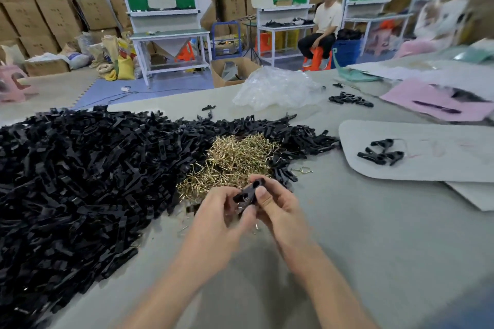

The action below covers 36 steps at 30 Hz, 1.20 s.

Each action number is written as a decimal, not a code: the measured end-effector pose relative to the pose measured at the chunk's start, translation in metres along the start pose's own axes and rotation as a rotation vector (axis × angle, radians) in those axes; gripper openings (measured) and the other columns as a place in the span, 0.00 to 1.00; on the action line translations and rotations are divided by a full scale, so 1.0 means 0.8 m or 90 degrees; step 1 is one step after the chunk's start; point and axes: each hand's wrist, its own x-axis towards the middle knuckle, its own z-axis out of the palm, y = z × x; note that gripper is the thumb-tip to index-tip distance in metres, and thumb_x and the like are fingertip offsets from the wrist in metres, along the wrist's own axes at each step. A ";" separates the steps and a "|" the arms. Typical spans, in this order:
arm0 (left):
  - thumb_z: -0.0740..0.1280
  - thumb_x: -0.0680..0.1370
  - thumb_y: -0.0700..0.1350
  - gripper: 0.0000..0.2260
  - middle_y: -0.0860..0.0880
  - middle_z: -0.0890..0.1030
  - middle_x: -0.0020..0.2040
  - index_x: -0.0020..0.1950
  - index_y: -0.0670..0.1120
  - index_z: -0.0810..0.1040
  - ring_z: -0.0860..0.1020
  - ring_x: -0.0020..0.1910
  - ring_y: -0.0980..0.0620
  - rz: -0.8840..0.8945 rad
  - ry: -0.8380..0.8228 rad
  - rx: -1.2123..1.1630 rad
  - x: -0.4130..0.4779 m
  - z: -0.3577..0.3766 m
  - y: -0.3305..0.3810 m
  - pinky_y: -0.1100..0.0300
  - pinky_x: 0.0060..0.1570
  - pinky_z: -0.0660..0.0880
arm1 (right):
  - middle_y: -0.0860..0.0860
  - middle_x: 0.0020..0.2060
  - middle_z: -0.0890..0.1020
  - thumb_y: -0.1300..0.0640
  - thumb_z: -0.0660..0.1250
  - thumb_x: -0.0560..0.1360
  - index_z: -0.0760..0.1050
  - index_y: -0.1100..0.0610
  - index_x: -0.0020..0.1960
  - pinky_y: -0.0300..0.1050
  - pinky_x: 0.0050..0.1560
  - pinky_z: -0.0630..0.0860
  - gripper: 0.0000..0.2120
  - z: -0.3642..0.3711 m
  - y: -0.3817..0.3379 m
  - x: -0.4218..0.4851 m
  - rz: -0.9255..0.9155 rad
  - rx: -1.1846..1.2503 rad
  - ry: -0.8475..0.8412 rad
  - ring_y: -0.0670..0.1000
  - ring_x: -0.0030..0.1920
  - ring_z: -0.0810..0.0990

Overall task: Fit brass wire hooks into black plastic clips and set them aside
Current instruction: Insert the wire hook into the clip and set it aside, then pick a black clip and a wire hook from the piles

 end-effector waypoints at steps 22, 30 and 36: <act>0.64 0.81 0.51 0.19 0.55 0.79 0.56 0.71 0.49 0.71 0.78 0.56 0.56 0.055 -0.155 -0.097 0.152 0.228 0.136 0.54 0.60 0.75 | 0.48 0.44 0.88 0.64 0.58 0.82 0.75 0.49 0.60 0.39 0.43 0.82 0.14 -0.146 -0.089 0.005 -0.029 0.066 0.386 0.48 0.46 0.86; 0.60 0.80 0.56 0.13 0.64 0.78 0.54 0.64 0.62 0.74 0.77 0.56 0.60 0.100 0.026 0.056 0.020 0.024 0.014 0.65 0.52 0.74 | 0.35 0.50 0.81 0.58 0.60 0.82 0.76 0.38 0.57 0.33 0.53 0.76 0.16 0.024 -0.030 -0.009 -0.045 -0.171 0.128 0.38 0.53 0.81; 0.69 0.78 0.43 0.20 0.62 0.76 0.54 0.68 0.58 0.73 0.74 0.55 0.59 0.008 0.111 0.234 -0.058 -0.071 -0.074 0.57 0.47 0.76 | 0.34 0.52 0.79 0.56 0.59 0.83 0.74 0.35 0.57 0.29 0.51 0.73 0.15 0.128 0.019 -0.021 -0.010 -0.287 -0.017 0.34 0.54 0.77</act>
